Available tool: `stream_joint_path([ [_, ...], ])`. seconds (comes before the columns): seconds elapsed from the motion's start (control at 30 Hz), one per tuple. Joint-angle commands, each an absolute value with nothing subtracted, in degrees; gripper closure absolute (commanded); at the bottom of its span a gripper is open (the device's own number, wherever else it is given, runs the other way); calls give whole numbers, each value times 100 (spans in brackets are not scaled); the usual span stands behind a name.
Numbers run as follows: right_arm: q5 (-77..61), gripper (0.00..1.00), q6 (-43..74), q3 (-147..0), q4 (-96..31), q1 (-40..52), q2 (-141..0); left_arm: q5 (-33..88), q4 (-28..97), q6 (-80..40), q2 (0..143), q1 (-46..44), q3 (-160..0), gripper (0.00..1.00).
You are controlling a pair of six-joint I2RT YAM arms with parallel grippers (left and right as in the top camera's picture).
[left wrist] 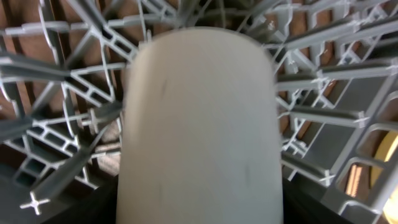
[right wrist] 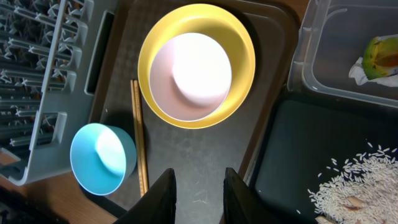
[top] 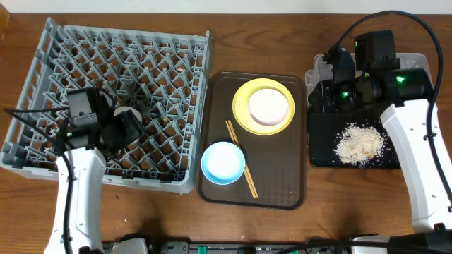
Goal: Sort waste into correct bins and load items into the dishwasher
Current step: 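Lower the white bowl into the dish rack with the left gripper and release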
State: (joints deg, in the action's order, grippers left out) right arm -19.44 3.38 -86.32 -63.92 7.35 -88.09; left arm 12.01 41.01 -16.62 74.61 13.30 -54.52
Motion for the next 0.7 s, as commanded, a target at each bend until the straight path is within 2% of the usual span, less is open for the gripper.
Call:
stream_joint_path([
  [0.0, -1905, 76, 246, -8731, -6412, 681, -8766, 1081, 4357, -1610, 7485, 1343, -5546, 72],
  [0.33, -1905, 76, 246, -8729, -6412, 681, -8766, 1116, 4495, -1614, 7432, 1343, -5548, 73],
  [0.67, -1905, 75, 248, -8729, -6412, 681, -8766, 2008, 4950, -1791, 6779, 1343, -5548, 81],
])
